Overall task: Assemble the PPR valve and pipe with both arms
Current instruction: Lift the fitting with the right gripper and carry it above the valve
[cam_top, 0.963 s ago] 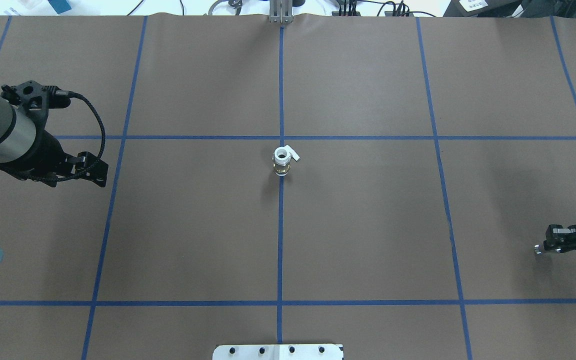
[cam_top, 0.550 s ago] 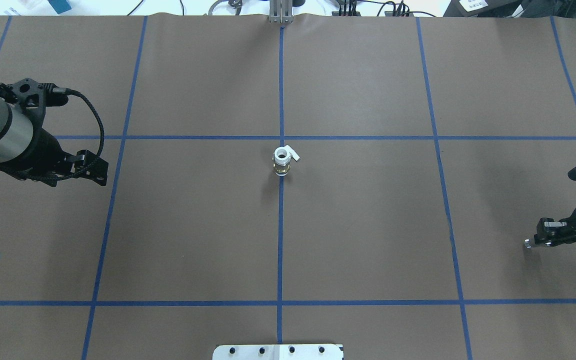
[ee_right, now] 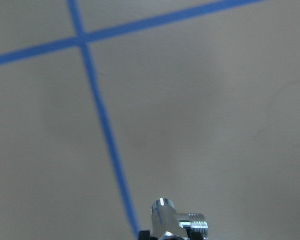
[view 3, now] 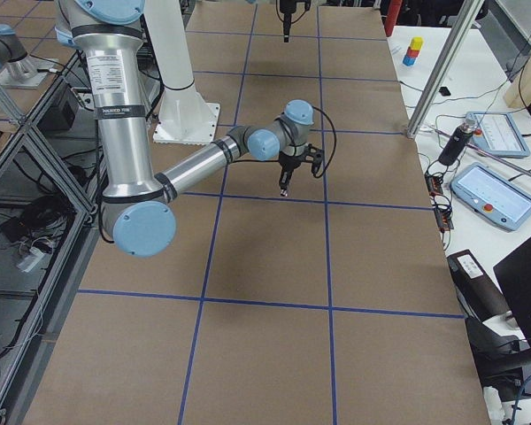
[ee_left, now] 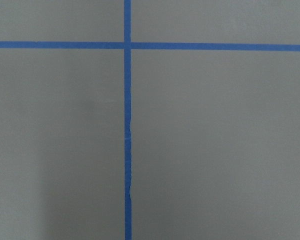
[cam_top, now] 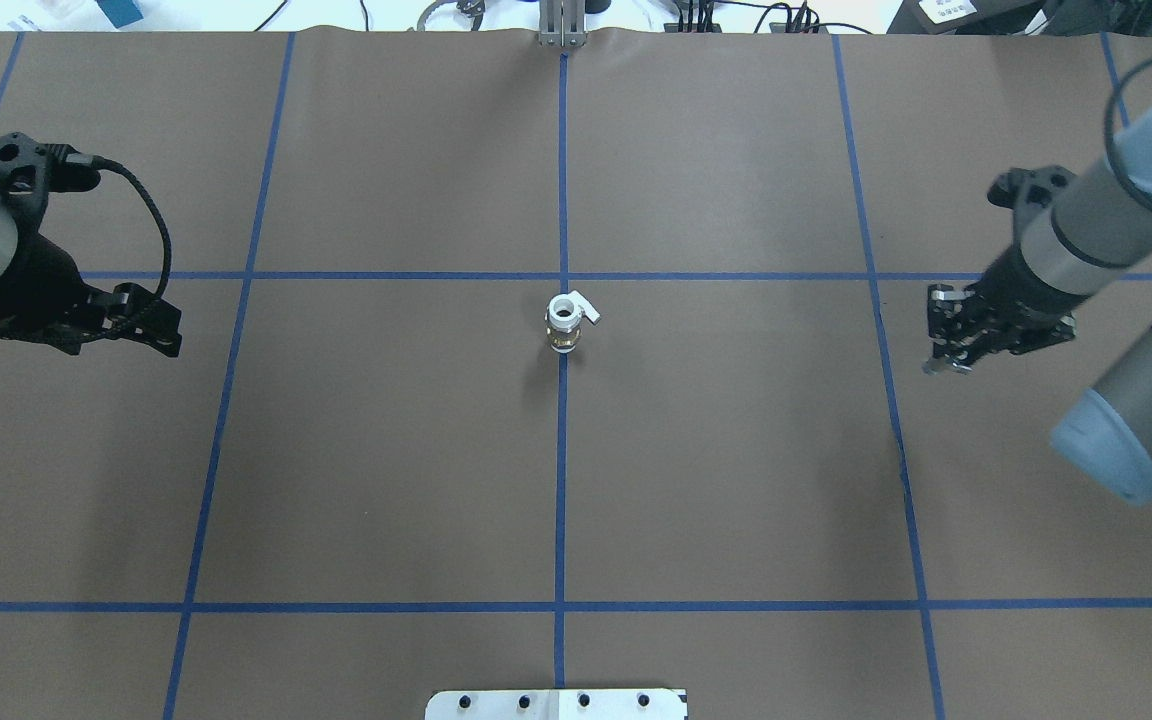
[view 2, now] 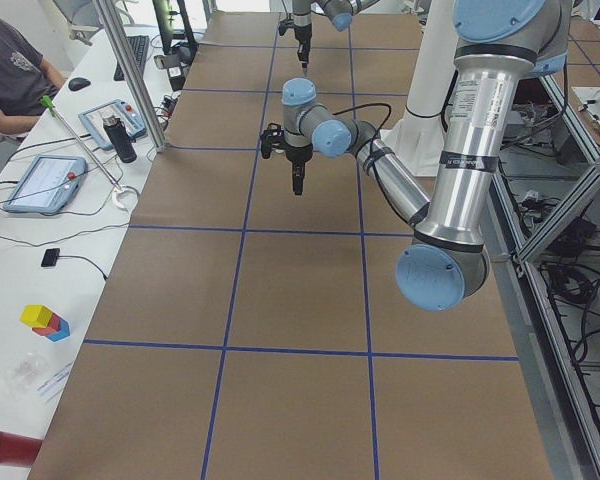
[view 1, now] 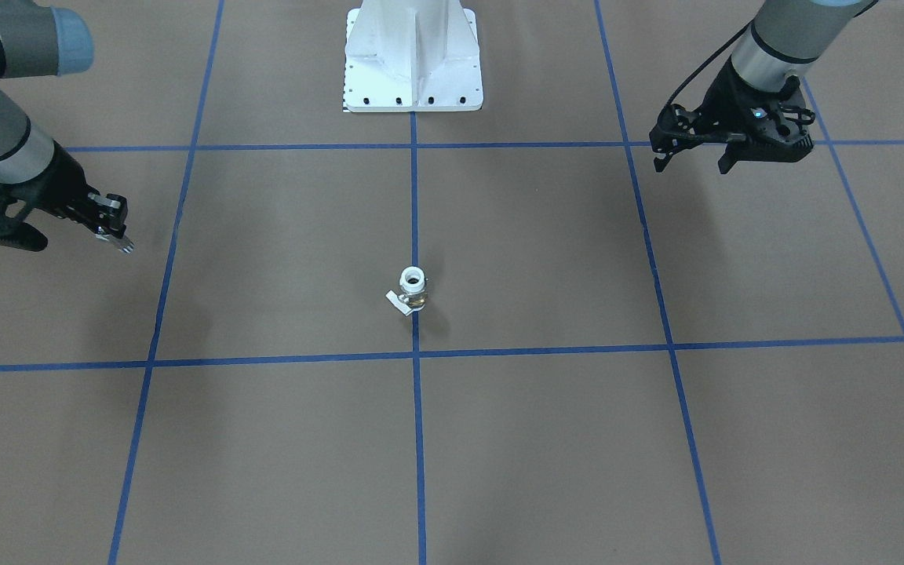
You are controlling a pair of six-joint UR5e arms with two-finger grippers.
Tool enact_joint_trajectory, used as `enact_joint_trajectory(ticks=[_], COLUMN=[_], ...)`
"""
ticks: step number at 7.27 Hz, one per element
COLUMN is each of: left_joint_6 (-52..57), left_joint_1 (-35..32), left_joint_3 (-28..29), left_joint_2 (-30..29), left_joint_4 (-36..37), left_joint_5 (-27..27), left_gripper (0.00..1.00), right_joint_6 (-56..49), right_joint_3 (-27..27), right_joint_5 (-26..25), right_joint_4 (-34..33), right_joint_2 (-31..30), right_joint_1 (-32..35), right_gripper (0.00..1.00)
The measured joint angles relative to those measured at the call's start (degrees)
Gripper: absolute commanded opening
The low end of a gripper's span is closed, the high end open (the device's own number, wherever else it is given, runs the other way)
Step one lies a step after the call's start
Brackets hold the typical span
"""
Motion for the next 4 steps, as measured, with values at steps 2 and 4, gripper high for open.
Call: enact_joint_trajectory(ticks=[2,4], left_joint_6=[11.3,20.4], left_joint_1=[-5.0,-10.1], left_joint_3=[2.4,5.6], left_joint_2=[2.5,4.5], left_joint_4=[0.1,0.2], left_joint_5=[-2.9,-5.3], left_gripper=[1.0,1.0], right_joint_6=[5.0,11.7], right_joint_3=[-2.4,-7.4], right_joint_5=[-0.8,-3.0], right_joint_4=[-8.0,-9.2], right_joint_2=[12.2,22.1], right_joint_1=[-2.0,-5.5], right_gripper=[0.0,0.0])
